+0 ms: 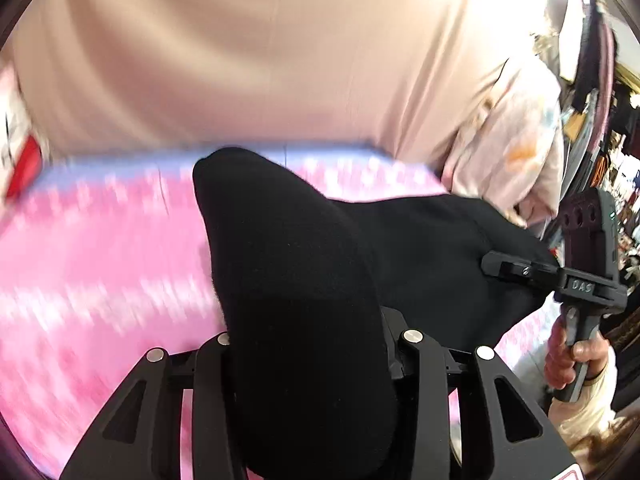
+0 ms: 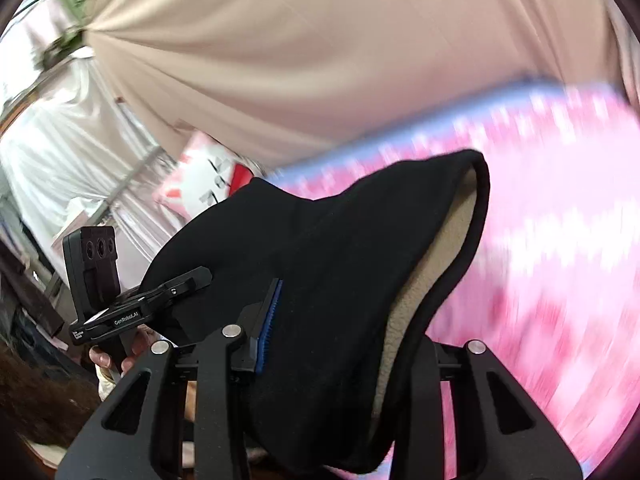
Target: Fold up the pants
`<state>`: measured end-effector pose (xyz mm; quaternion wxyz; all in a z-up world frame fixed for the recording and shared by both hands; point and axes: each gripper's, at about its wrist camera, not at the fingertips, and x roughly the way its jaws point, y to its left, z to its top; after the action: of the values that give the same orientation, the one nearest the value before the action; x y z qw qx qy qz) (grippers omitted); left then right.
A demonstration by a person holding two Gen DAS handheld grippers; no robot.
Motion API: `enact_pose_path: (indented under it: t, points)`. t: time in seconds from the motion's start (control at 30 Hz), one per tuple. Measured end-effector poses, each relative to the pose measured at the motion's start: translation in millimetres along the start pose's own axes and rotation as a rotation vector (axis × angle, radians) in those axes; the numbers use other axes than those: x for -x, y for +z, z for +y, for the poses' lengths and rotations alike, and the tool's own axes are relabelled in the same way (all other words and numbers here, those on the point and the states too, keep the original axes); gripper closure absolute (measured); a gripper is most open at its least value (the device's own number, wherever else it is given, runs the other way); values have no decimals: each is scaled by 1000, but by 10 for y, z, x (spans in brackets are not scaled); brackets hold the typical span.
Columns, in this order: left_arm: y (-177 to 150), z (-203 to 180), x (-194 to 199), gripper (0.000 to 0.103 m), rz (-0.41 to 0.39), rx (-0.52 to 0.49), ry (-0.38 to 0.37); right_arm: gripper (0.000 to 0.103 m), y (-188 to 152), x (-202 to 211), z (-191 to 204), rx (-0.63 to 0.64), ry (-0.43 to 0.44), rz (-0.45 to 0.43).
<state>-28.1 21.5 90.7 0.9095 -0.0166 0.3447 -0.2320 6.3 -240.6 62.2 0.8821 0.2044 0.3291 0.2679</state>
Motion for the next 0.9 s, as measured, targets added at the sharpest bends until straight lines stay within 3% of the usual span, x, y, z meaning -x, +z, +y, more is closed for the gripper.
enact_pose_path:
  t: [0.2, 0.33, 0.47, 0.57, 0.77, 0.9]
  points:
    - [765, -108, 515, 66, -253, -100, 61, 69, 807, 299, 572, 195, 32, -185]
    - [1207, 21, 502, 65, -331, -101, 69, 69, 1306, 253, 675, 242, 48, -252]
    - [1530, 228, 151, 65, -338, -95, 94, 69, 1710, -47, 444, 225, 61, -266]
    - [1660, 424, -267, 64, -300, -83, 111, 69, 1903, -420, 151, 192, 55, -259]
    - [1689, 814, -1201, 64, -256, -70, 171, 69, 2016, -1213, -526, 98, 19, -194]
    - [1607, 1085, -1787, 64, -191, -40, 160, 69, 1949, -1676, -959, 29, -14, -146]
